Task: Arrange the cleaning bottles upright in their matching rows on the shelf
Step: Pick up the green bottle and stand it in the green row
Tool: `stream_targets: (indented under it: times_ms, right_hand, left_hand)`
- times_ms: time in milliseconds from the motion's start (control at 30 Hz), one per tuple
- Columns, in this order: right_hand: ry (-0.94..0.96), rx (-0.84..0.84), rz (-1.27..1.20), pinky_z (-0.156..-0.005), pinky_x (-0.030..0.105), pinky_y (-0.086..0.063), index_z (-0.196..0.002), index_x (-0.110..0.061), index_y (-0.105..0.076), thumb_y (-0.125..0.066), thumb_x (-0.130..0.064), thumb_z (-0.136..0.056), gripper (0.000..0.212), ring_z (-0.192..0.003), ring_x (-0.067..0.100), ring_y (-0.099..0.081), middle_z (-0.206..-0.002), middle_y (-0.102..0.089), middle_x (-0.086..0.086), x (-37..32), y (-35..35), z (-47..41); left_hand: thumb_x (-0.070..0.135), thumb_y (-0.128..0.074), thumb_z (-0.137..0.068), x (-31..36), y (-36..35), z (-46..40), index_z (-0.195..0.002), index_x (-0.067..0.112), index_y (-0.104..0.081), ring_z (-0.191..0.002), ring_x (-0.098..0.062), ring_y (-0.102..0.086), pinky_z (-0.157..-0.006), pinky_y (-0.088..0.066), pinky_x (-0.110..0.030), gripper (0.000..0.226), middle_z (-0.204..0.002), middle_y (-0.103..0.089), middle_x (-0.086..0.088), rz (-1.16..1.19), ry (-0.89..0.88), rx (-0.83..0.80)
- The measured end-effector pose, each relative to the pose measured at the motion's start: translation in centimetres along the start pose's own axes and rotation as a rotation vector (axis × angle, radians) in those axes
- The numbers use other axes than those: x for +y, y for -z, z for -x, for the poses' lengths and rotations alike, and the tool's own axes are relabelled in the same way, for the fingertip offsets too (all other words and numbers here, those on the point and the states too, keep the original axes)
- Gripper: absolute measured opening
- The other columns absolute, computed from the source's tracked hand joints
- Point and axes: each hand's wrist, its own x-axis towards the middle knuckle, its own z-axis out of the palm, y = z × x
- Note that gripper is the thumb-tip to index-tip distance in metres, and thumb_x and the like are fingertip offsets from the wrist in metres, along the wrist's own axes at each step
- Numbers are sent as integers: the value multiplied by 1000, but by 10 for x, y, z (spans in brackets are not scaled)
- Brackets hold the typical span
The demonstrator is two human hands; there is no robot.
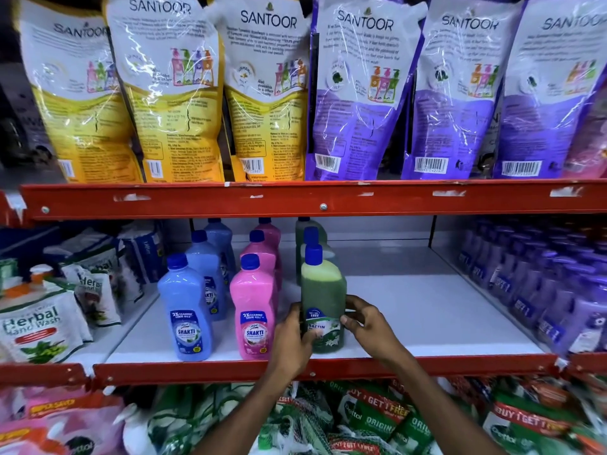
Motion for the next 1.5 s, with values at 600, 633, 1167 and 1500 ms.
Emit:
stream_targets:
  times_ms: [600, 633, 1167, 1500]
  right_hand:
    - [-18, 189, -35, -103, 30, -46, -144, -28, -34, -62, -20, -92, 60, -127, 10, -51, -145, -48, -8, -10, -28, 48]
    - [-29, 237, -12, -105, 32, -42, -149, -26, -24, -67, -22, -89, 74, -129, 14, -48, -148, -43, -7, -10, -37, 51]
    - [-117, 573, 154, -65, 35, -59, -129, -21, -31, -89, -34, -57, 94, -84, 23, -65, -110, -59, 8, -21, -98, 25]
    - [218, 759, 133, -99, 28, -45, -143, -18, -32, -71, -27, -79, 75, -123, 10, -45, -140, -45, 6, -63, -138, 72]
  left_hand:
    - [31, -66, -89, -10, 10, 51, -133, 24, -50, -111, -6, -60, -97, -51, -30, 47, -126, -57, 16, 92, -78, 197]
    - [28, -69, -87, -13, 14, 60, -131, 23, -50, -112, -11, -58, -96, -51, -33, 48, -130, -56, 9, 95, -98, 333]
    - [40, -87, -64, -50, 47, 30, -134, 12, -38, -93, -20, -63, -77, -62, -37, 90, -116, -60, -10, -8, 122, 408]
    - [50, -79, -69, -68, 91, 69, -133, 13, -47, -122, -20, -46, -101, -46, -40, 81, -131, -46, -4, 50, -86, 661]
